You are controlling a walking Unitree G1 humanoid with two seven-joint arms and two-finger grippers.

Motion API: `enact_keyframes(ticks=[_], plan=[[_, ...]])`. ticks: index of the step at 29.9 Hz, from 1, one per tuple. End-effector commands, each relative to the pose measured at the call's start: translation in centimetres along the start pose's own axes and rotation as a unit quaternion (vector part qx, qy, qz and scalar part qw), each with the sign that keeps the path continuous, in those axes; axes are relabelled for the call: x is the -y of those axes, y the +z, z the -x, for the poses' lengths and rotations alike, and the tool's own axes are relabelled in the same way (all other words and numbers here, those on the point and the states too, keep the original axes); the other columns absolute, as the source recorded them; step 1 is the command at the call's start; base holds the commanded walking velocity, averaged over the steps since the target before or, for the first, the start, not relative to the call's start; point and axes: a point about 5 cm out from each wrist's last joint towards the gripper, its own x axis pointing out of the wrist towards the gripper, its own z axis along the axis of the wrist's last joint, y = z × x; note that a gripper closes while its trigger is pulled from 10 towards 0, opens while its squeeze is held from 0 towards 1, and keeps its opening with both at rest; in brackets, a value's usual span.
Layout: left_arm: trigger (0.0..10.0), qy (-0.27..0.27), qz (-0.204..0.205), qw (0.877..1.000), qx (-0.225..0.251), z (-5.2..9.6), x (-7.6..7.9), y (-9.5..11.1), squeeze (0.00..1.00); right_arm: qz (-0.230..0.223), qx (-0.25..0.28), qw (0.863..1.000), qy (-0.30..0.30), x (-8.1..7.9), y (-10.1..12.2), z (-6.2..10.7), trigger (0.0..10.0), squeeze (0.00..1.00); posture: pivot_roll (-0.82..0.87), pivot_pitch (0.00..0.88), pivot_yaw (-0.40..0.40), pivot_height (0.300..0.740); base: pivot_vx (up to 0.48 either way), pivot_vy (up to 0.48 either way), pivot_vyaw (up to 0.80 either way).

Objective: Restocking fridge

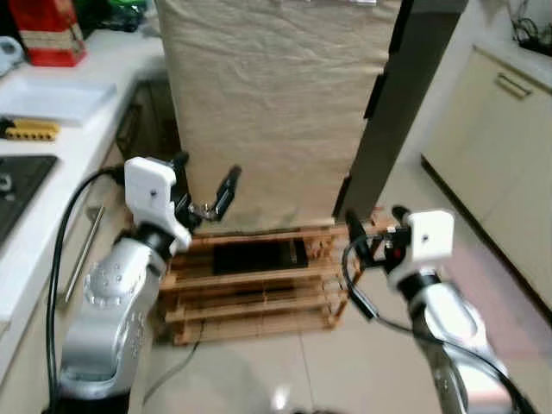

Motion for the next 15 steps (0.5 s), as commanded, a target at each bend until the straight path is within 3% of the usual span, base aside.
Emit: enact_keyframes(ticks=[1,6,9,15], plan=[[10.0,-0.009,0.0,1.0,0.001,-0.07,0.39,0.07,0.0,0.001,0.012,1.0,0.003,0.14,0.58,-0.01,10.0,0.0,0.03,0.0,-0.052,0.74,0.0,0.36,-0.8],[10.0,-0.012,-0.005,1.0,0.0,-0.38,0.41,0.08,0.0,-0.001,0.01,1.0,-0.002,0.2,0.55,0.27,10.0,0.0,0.02,0.0,-0.048,0.74,0.0,0.39,-0.71],[10.0,-0.012,-0.006,1.0,-0.001,-0.59,0.46,0.08,0.0,0.004,0.011,1.0,-0.002,0.2,0.59,0.36,10.0,0.0,0.02,0.0,-0.044,0.74,0.0,0.383,0.0],[10.0,-0.019,-0.011,1.0,-0.013,-0.8,0.95,-0.26,0.0,0.007,0.009,1.0,-0.006,0.28,0.61,0.44,10.0,0.0,0.01,0.0,-0.043,0.74,0.0,0.0,0.0]])
